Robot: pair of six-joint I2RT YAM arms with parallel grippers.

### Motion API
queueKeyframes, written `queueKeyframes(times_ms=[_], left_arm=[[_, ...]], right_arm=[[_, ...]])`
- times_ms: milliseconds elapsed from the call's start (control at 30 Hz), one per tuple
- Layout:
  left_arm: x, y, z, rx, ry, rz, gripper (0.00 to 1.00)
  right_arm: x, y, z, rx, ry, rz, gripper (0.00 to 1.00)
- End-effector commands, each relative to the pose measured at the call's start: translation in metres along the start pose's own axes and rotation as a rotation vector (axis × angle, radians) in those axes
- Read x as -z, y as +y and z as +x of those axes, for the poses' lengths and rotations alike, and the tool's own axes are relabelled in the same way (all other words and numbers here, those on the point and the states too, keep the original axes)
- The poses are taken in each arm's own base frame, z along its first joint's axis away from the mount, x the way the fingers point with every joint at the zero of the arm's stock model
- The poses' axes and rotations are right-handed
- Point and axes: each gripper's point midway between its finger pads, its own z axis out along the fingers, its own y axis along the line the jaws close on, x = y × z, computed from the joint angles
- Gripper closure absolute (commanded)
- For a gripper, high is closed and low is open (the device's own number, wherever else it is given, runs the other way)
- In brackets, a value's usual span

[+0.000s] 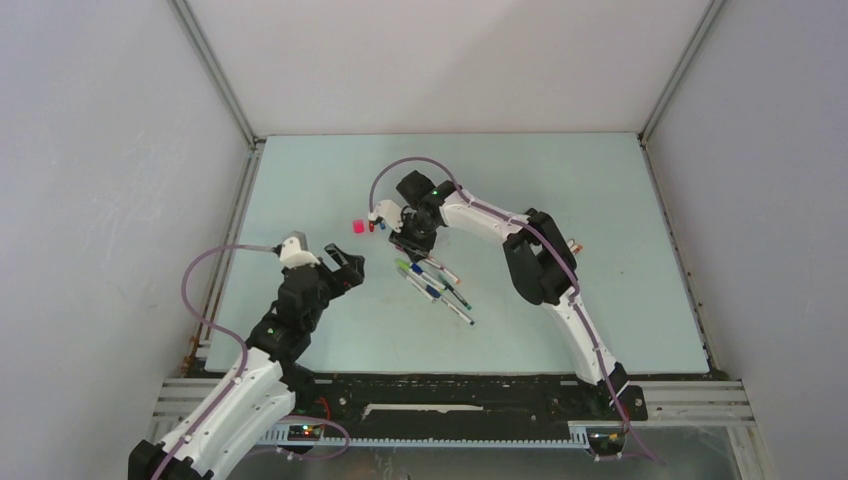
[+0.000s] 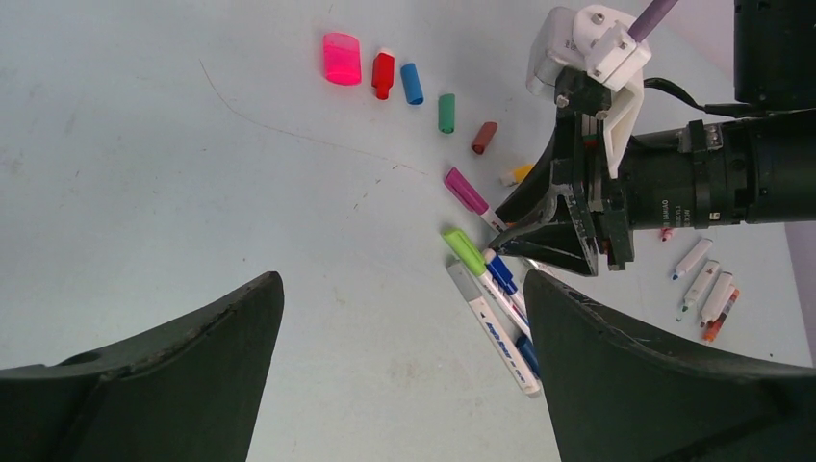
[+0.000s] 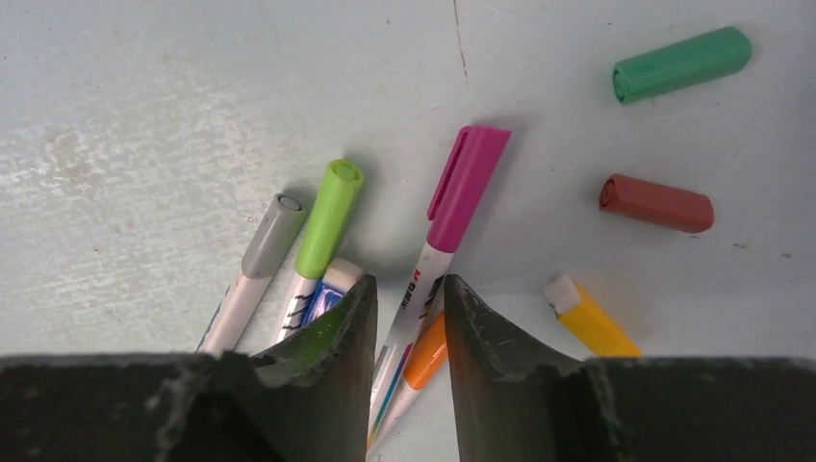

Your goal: Open the pen caps

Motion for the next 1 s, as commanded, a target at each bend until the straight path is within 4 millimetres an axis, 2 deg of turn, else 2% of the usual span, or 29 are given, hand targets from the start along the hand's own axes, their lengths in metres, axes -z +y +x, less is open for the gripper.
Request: queueKeyframes(times_ms=[0, 200, 333, 533, 667, 800, 900, 967], left_arm=[[-0.001, 0.011, 0.008, 0.016, 0.003, -0.028, 0.04], [-0.001, 0.007, 0.012, 0.034, 0.014, -0.003, 0.04], [-0.002, 0.001, 0.013, 0.045, 0.020, 0.025, 0.04], [0.000, -0.020, 0.013, 0.063, 0.037, 0.131, 0.03], [0.003, -0.040, 0.009, 0.062, 0.045, 0.225, 0.02], [0.010, -0.069, 0.004, 0.095, 0.067, 0.353, 0.00], [0.013, -0.091, 0.001, 0.162, 0.097, 0.448, 0.00], [0.015, -0.107, -0.001, 0.227, 0.113, 0.518, 0.00]], right_arm=[[-0.007, 0.000, -0.007, 0.022, -0.013, -0.011, 0.70], [-0.001, 0.003, -0.013, 0.024, -0.036, -0.031, 0.87], [0.010, 0.005, -0.023, 0.017, -0.077, -0.044, 1.00], [0.049, 0.015, -0.049, -0.022, -0.196, -0.103, 1.00], [0.087, 0.027, -0.057, -0.034, -0.269, -0.147, 1.00], [0.126, 0.043, -0.046, -0.020, -0.318, -0.199, 1.00], [0.151, 0.061, -0.026, 0.018, -0.341, -0.251, 1.00], [0.160, 0.072, -0.009, 0.028, -0.353, -0.286, 1.00]])
